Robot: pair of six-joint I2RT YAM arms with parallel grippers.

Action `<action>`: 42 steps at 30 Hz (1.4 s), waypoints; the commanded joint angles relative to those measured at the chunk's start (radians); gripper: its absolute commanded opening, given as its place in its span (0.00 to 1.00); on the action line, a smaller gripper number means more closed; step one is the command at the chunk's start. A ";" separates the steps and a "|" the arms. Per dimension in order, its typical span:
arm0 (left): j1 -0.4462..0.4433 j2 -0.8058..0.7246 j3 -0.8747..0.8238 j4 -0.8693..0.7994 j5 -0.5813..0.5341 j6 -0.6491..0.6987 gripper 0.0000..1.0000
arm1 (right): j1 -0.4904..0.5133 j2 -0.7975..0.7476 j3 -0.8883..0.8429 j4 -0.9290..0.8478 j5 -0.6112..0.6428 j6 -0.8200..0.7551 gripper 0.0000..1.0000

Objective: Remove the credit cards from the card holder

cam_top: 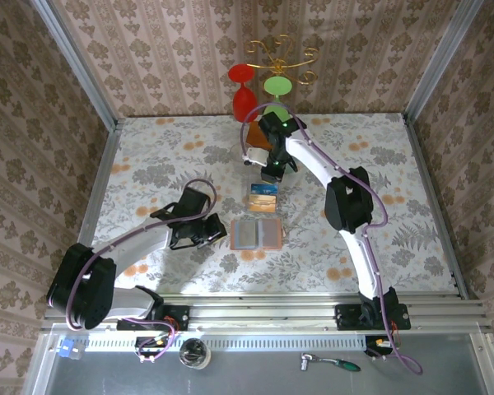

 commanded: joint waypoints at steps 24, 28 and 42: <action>-0.024 -0.004 0.004 0.092 -0.037 -0.031 0.11 | 0.048 -0.560 -0.714 0.536 -0.219 0.591 0.14; -0.028 0.014 0.009 0.103 -0.040 -0.031 0.11 | 0.060 -0.626 -0.841 0.670 -0.233 0.819 0.12; -0.055 0.140 0.054 0.142 -0.015 -0.010 0.10 | 0.173 -0.723 -1.155 0.933 -0.232 1.272 0.12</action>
